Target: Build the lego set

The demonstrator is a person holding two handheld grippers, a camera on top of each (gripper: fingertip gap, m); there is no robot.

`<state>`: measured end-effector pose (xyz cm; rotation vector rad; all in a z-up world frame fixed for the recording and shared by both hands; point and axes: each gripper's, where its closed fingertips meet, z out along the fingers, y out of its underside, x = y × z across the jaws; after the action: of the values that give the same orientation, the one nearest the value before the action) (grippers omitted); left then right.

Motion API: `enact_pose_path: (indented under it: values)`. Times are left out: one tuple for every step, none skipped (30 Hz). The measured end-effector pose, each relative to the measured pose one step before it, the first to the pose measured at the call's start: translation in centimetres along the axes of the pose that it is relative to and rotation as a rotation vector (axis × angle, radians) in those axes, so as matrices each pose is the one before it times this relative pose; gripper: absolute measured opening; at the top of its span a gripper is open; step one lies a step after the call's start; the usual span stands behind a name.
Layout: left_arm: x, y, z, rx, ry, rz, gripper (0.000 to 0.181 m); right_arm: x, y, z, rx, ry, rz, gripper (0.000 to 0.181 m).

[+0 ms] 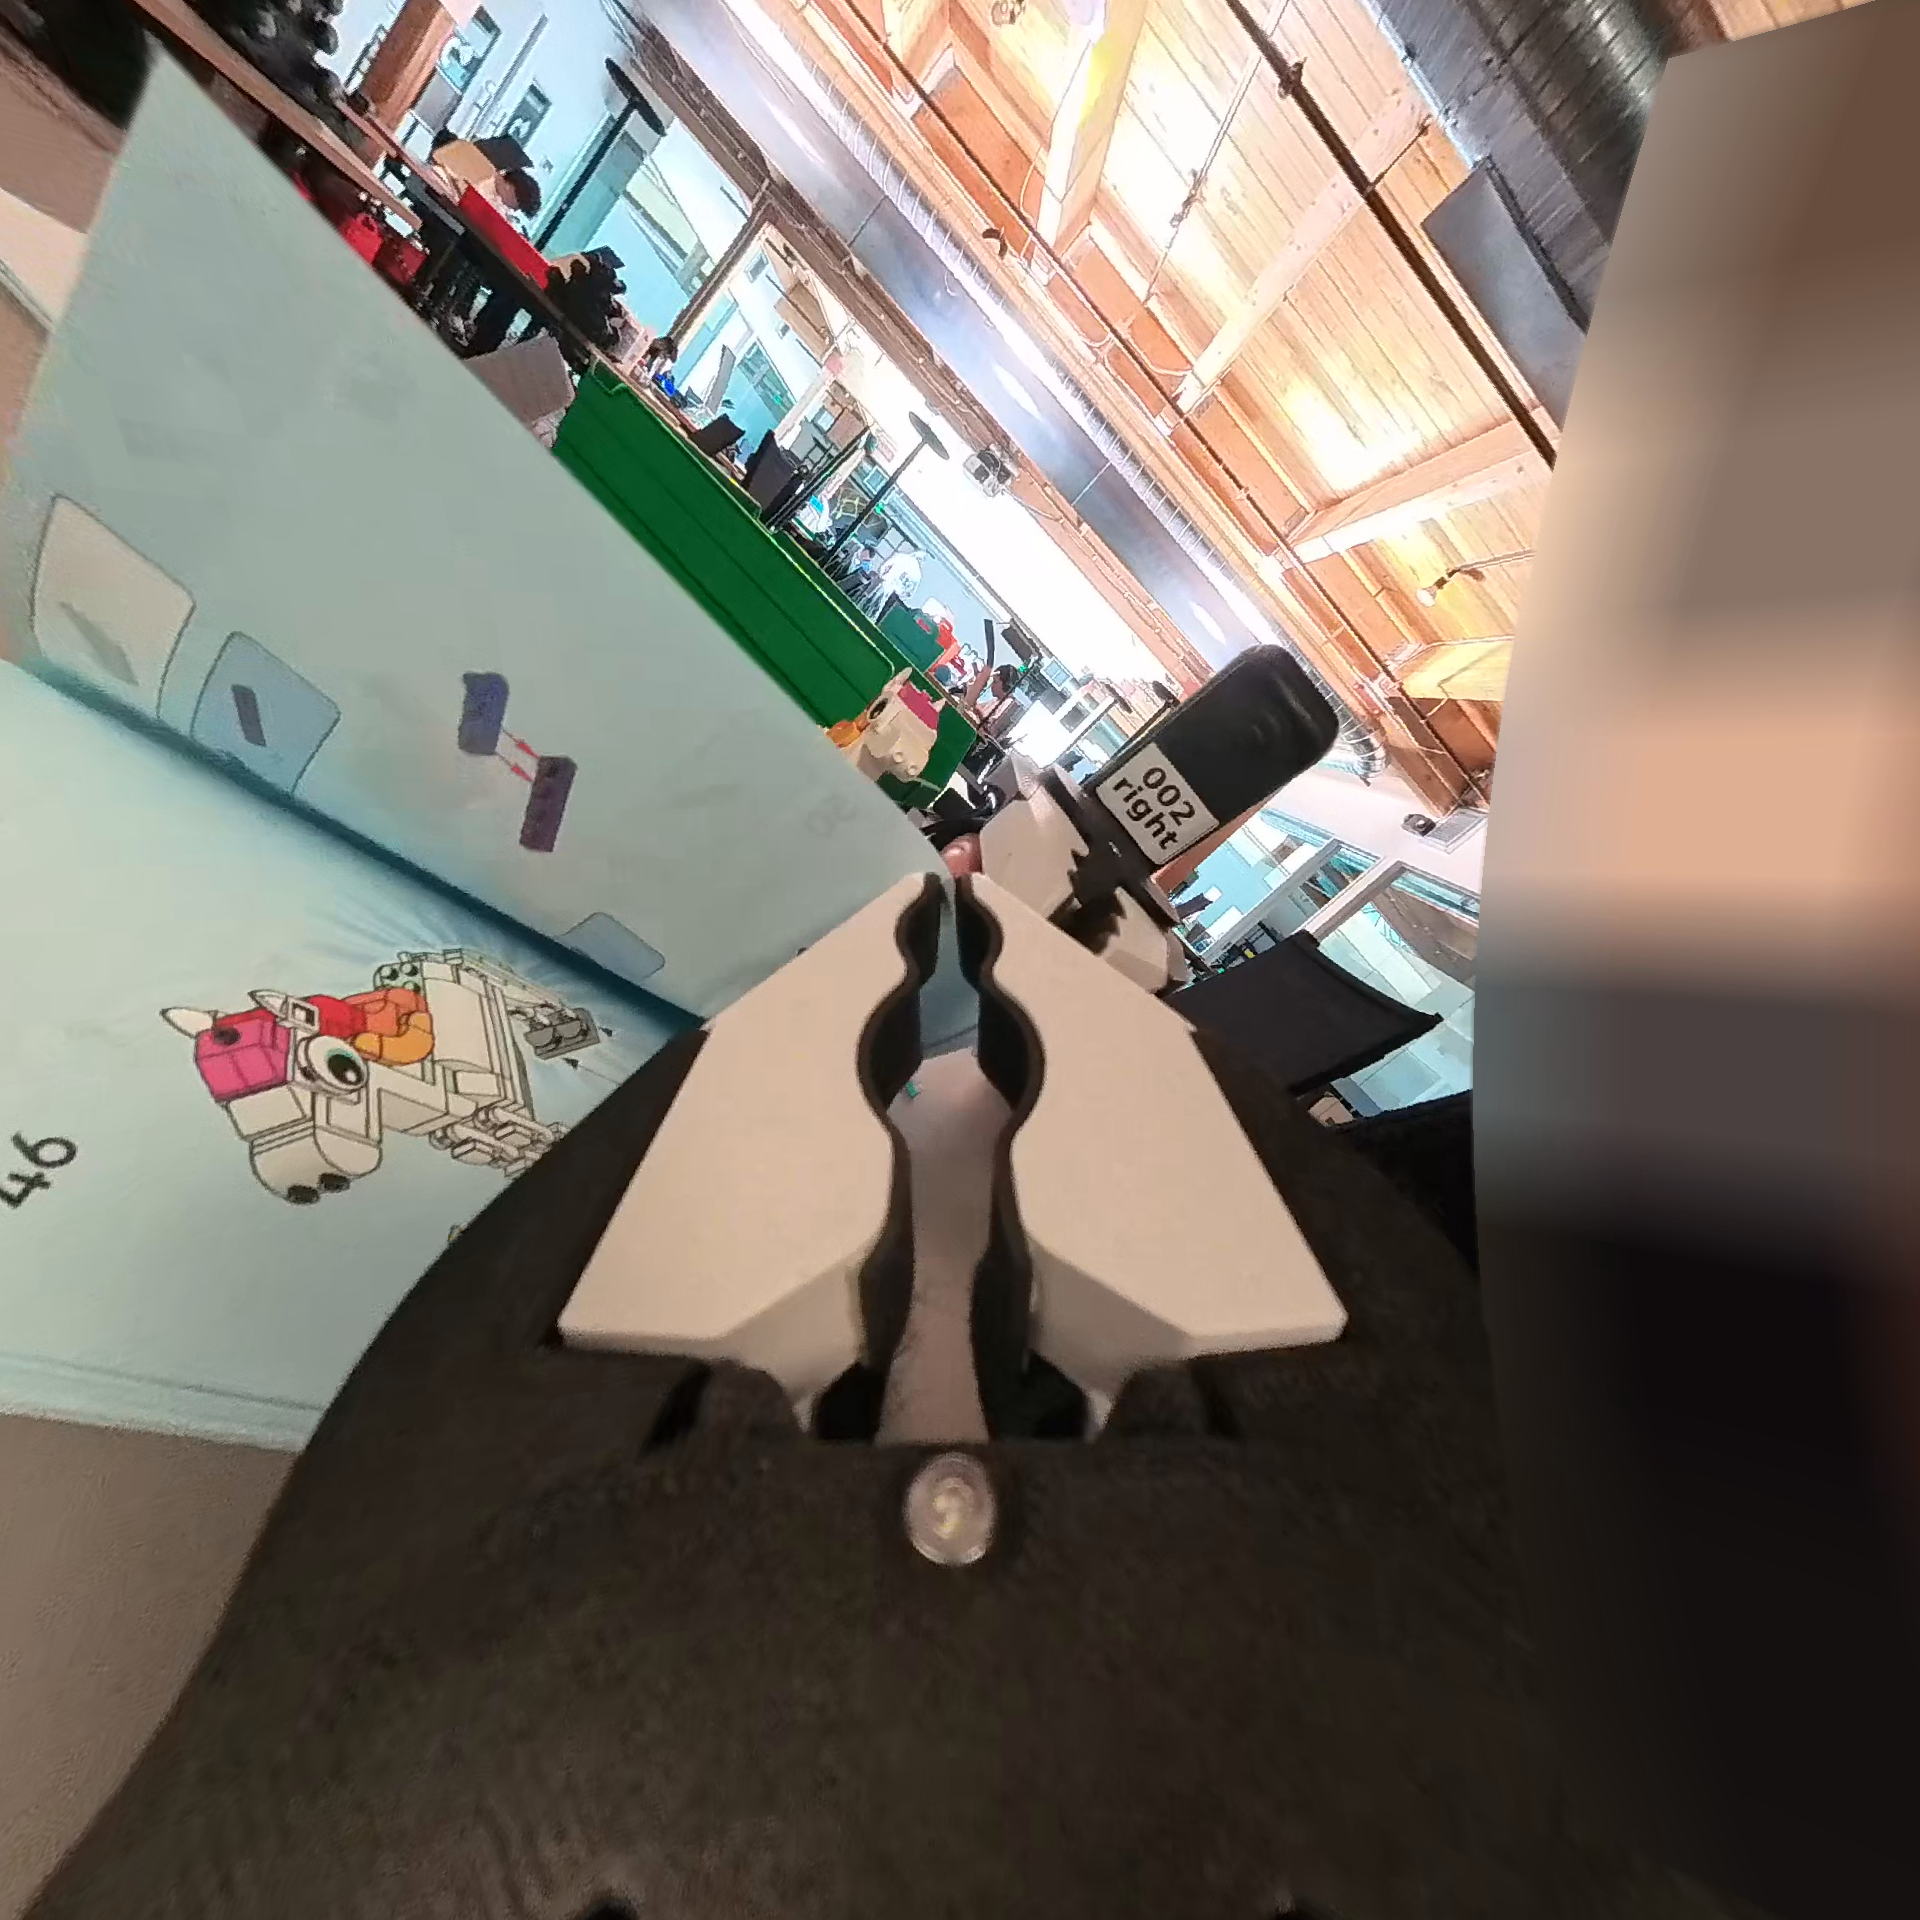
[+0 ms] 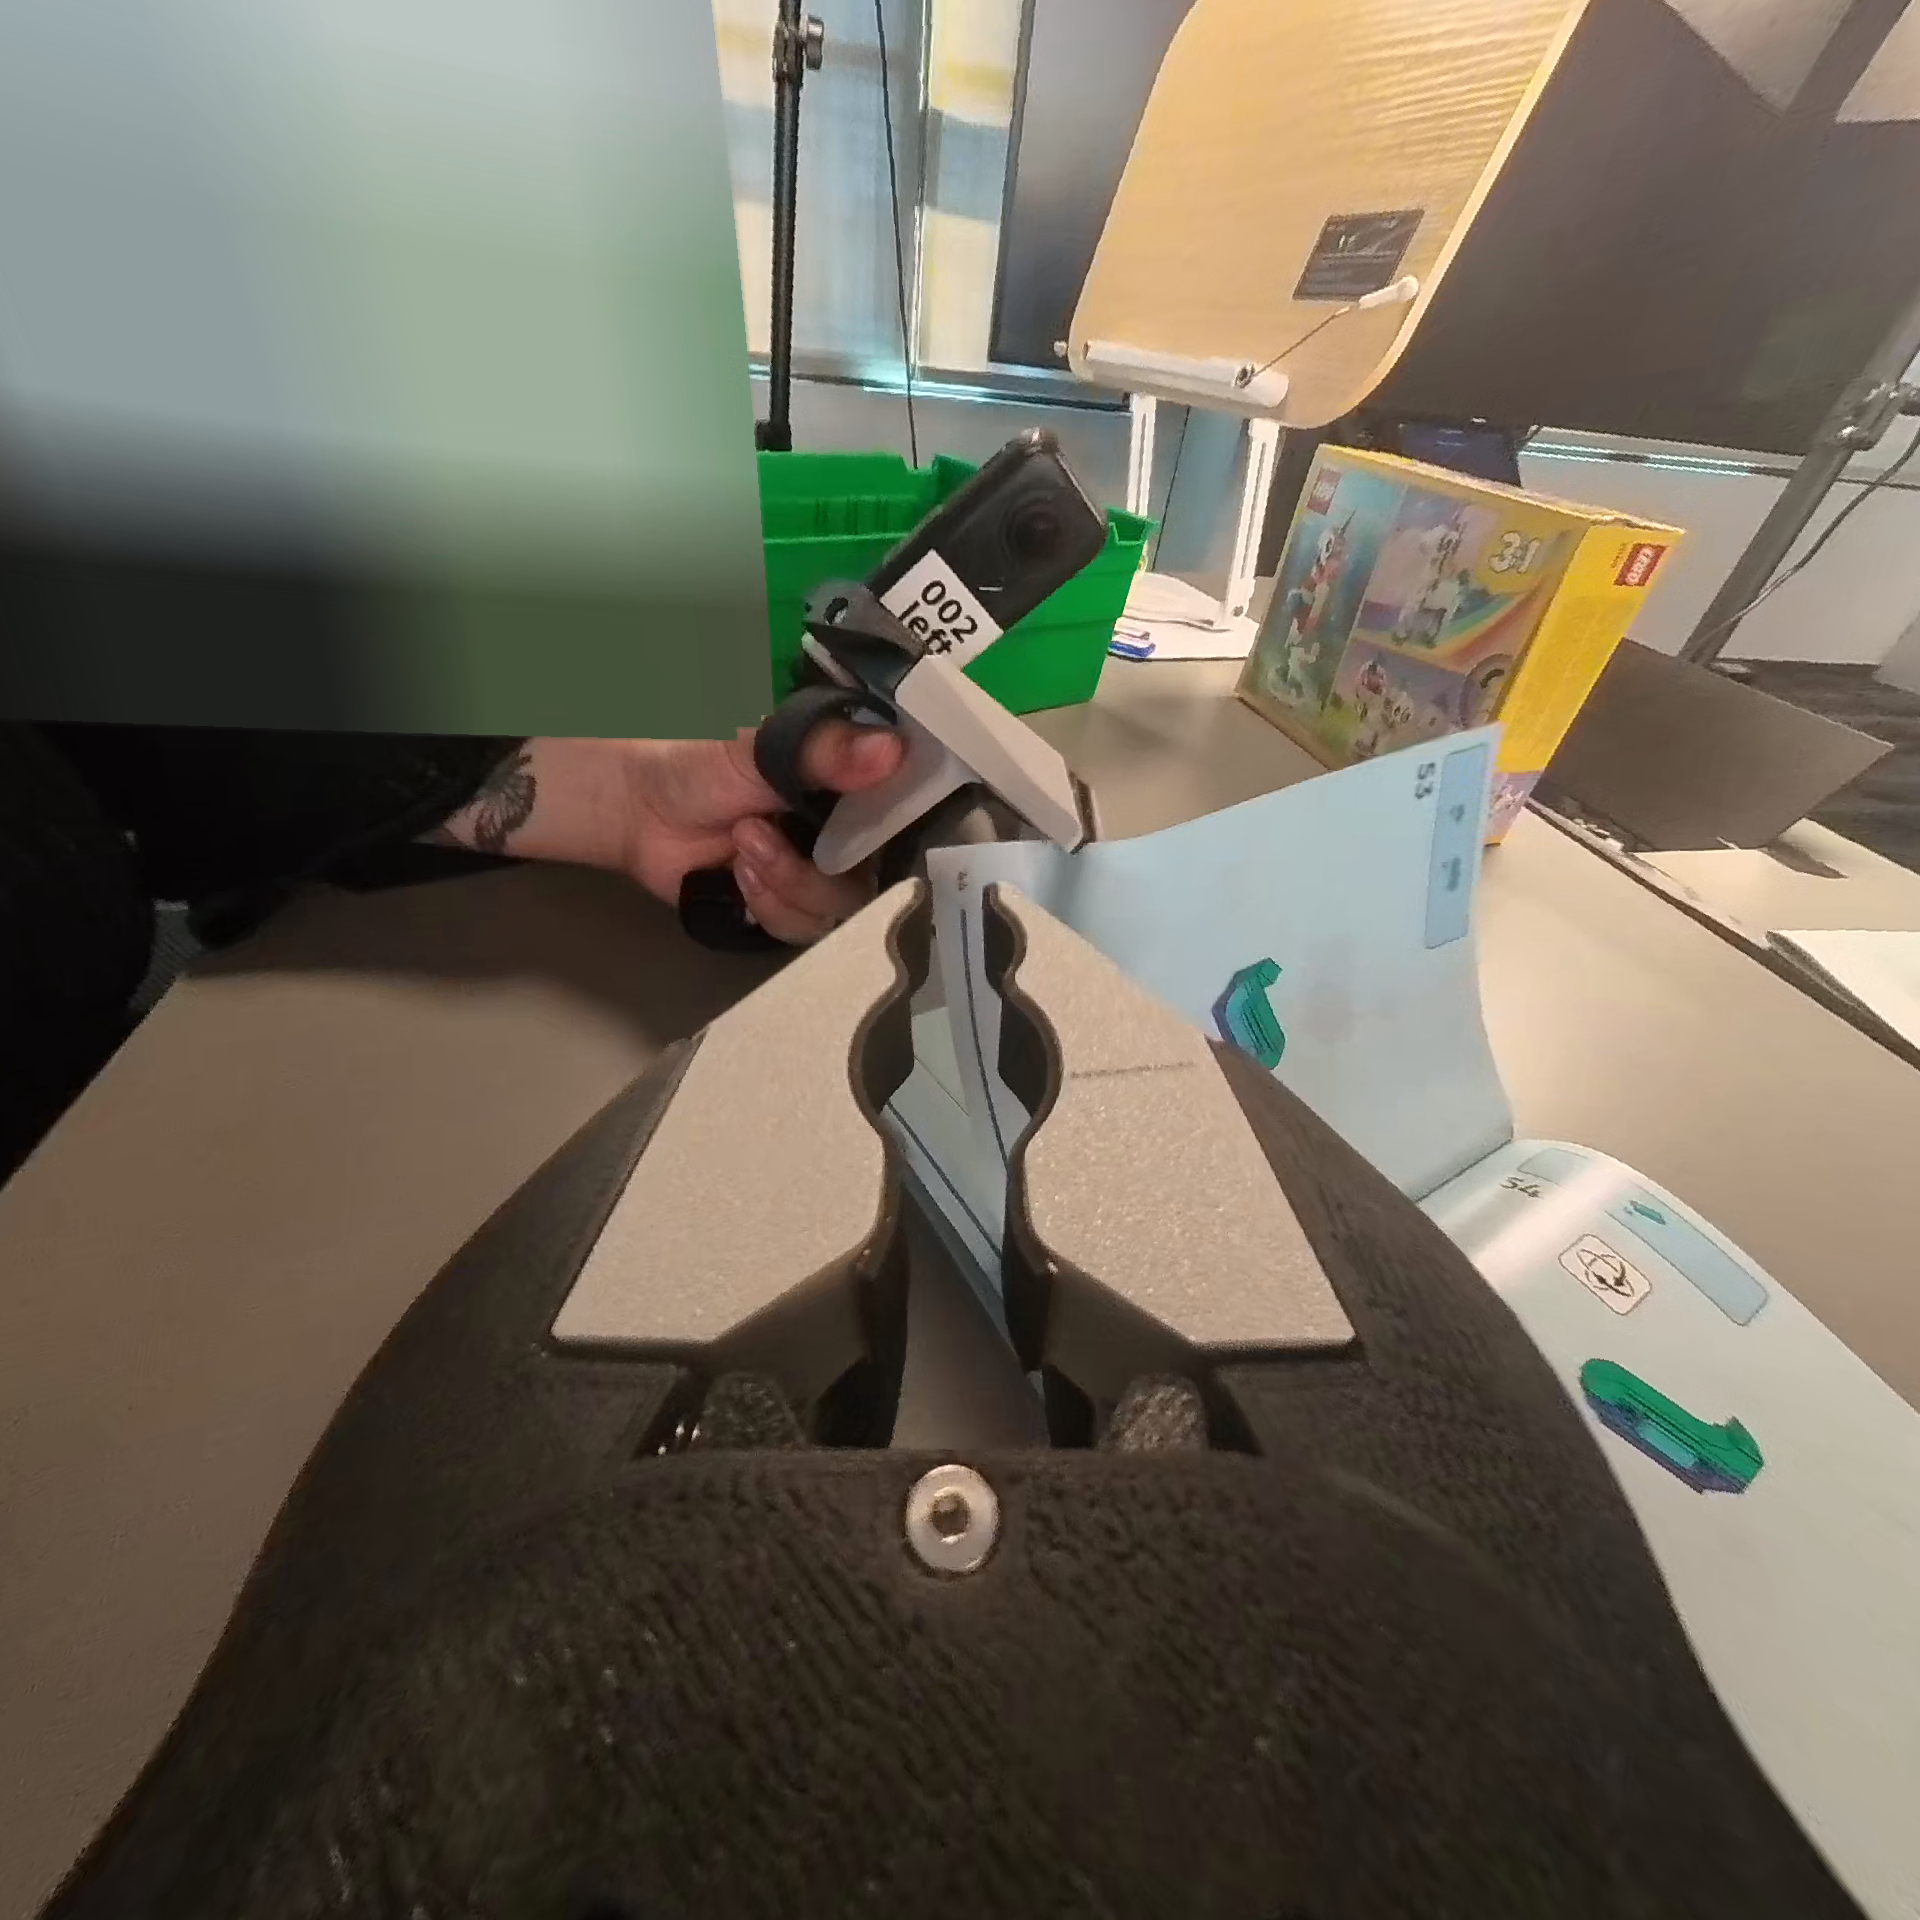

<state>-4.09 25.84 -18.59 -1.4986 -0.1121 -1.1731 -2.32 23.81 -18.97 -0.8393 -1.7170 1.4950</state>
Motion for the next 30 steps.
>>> enact_pose_path:
  values:
    - [0.035,0.024,0.029,-0.0006,0.0015,0.001,0.002,-0.038,-0.035,0.071,0.001,0.0012,-0.0013,0.008]
    - [0.015,0.024,0.027,-0.0011,0.0,0.002,0.002,-0.061,-0.01,0.093,-0.0007,0.0018,-0.0041,0.008]
    - [0.003,0.027,0.021,-0.0006,-0.0005,0.0022,0.002,-0.079,0.0,0.127,-0.0009,0.0007,-0.0038,0.01]
    - [0.019,0.009,0.026,-0.0005,0.0004,0.0014,0.002,-0.127,0.006,0.133,-0.0016,-0.0016,-0.004,0.011]
    - [0.007,0.022,0.013,-0.0009,0.0005,0.0006,0.002,-0.075,0.05,0.135,-0.0043,0.0016,-0.0066,0.011]
    - [-0.003,0.037,0.028,-0.0019,-0.0001,0.0002,0.002,-0.024,0.081,0.12,-0.0062,0.006,-0.0105,0.012]
    - [-0.009,0.032,0.022,-0.0019,-0.0009,0.0011,0.002,0.009,0.067,0.088,-0.0061,0.0078,-0.0126,0.013]
    - [-0.005,0.024,0.018,-0.0016,-0.0011,0.0018,0.002,0.055,0.052,0.067,-0.005,0.0104,-0.0133,0.014]
    - [-0.007,0.043,0.026,-0.0022,-0.0009,0.0016,0.002,0.103,0.011,0.04,-0.0022,0.012,-0.0124,0.014]
    - [0.007,0.032,0.02,-0.0024,-0.0001,0.0014,0.002,0.107,-0.022,0.011,0.0,0.0114,-0.0094,0.014]
    - [-0.002,0.023,0.024,-0.0018,-0.0006,0.0017,0.002,0.108,-0.035,0.002,0.0002,0.0094,-0.0056,0.014]
    - [-0.014,0.024,0.02,-0.0011,-0.0015,0.0014,0.002,0.083,-0.026,-0.015,-0.0005,0.0063,-0.0024,0.013]
    - [-0.005,0.005,-0.003,-0.0004,-0.0003,0.0001,0.002,0.047,-0.011,-0.006,-0.0006,0.0029,-0.0005,0.014]
    - [-0.013,-0.008,0.003,0.0004,0.0,-0.0007,0.002,0.031,-0.009,-0.026,0.0003,0.0016,0.0,0.014]
    - [-0.001,0.008,-0.002,-0.0001,-0.0001,-0.0009,0.001,0.037,-0.008,-0.018,0.0001,0.0017,0.0001,0.013]
    - [-0.007,0.001,0.006,-0.0003,-0.0003,-0.0003,0.001,0.038,-0.003,-0.012,-0.0002,0.0015,0.0004,0.013]
    - [-0.005,0.004,0.004,-0.0005,0.0001,0.0001,0.001,0.038,0.006,-0.014,0.0,0.0012,0.0006,0.013]
    - [0.005,0.012,0.009,-0.0007,0.0005,0.0004,0.001,0.022,-0.009,-0.021,0.0004,0.0005,0.0011,0.012]
    - [0.009,0.018,0.014,-0.0011,0.0001,0.0005,0.001,0.026,-0.001,-0.024,0.0001,-0.0003,0.0021,0.012]
    - [0.003,0.017,0.014,-0.0011,-0.0002,0.0009,0.001,0.012,0.01,-0.011,-0.0002,-0.0006,0.0027,0.012]
    - [0.009,0.016,0.015,-0.001,0.0003,0.0011,0.001,-0.005,0.005,-0.009,0.0002,-0.0018,0.0025,0.01]
    - [0.009,0.018,0.013,-0.0012,0.0004,0.001,0.001,-0.03,0.005,0.004,0.0001,-0.0032,0.0029,0.009]
    - [0.01,0.024,0.011,-0.0015,0.0002,0.0007,0.001,-0.043,0.012,0.004,-0.0006,-0.0035,0.0029,0.008]
    - [0.007,0.017,0.014,-0.0011,0.0,0.0008,0.001,-0.054,0.012,0.02,-0.0009,-0.0038,0.0023,0.007]
    - [-0.006,0.016,0.007,-0.001,-0.0001,0.0007,0.001,-0.06,0.019,0.013,-0.0012,-0.0048,0.0024,0.007]
    - [0.013,0.017,0.014,-0.0011,0.0003,0.0003,0.001,-0.081,0.017,0.022,-0.0011,-0.006,0.0035,0.007]
    - [0.012,0.012,0.009,-0.0007,0.001,0.0003,0.001,-0.088,0.01,0.008,-0.0003,-0.007,0.0044,0.006]
    - [0.009,-0.005,0.001,-0.0001,0.0005,0.0007,0.001,-0.089,0.01,0.004,-0.0003,-0.0073,0.0051,0.006]
    - [0.001,0.013,0.009,-0.0007,0.0002,0.0002,0.001,-0.053,0.015,0.005,-0.0005,-0.0057,0.0051,0.006]
    - [0.008,0.026,0.012,-0.0012,0.0004,0.0003,0.001,-0.029,0.009,0.0,-0.0001,-0.004,0.0044,0.006]
